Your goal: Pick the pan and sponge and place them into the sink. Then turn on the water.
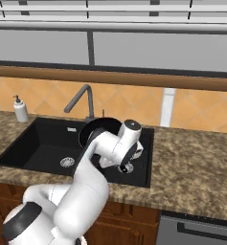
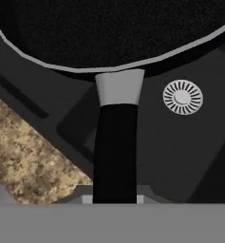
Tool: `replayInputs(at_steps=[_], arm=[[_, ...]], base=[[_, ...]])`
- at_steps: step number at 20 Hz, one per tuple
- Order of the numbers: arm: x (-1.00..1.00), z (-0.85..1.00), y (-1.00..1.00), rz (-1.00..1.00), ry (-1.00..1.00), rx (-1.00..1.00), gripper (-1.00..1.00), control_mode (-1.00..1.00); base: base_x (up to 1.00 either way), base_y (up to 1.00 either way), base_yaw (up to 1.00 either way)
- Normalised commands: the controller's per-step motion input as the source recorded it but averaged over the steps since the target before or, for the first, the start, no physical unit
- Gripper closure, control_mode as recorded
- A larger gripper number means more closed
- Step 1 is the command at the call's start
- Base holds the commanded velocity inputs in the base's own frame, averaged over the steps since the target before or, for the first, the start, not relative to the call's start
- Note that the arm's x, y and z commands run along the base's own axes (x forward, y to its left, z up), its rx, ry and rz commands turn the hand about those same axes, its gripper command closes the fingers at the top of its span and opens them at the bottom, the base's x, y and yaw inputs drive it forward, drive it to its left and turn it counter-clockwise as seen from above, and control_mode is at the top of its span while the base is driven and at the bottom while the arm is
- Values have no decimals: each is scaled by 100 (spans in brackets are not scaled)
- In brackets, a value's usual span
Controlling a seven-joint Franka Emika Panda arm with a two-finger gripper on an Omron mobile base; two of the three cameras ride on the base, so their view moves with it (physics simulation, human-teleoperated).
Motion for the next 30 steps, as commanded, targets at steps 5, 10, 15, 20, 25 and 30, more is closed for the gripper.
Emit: replayInputs(at_steps=[5,10,15,20,25,30], arm=[[1,7,100,24,0,-19,100,-100],[21,-5,100,8,0,-14,100,-100],[60,-7,100,0,1,-5,100,-100],[62,-11,72,5,12,0,100,-100],[66,-33,72,7,14,-2,100,-100],[40,-33,63,1,3,-11,100,-100]], base=[[0,0,0],[0,0,0],[0,0,0],[0,0,0],[0,0,0],[0,0,0]])
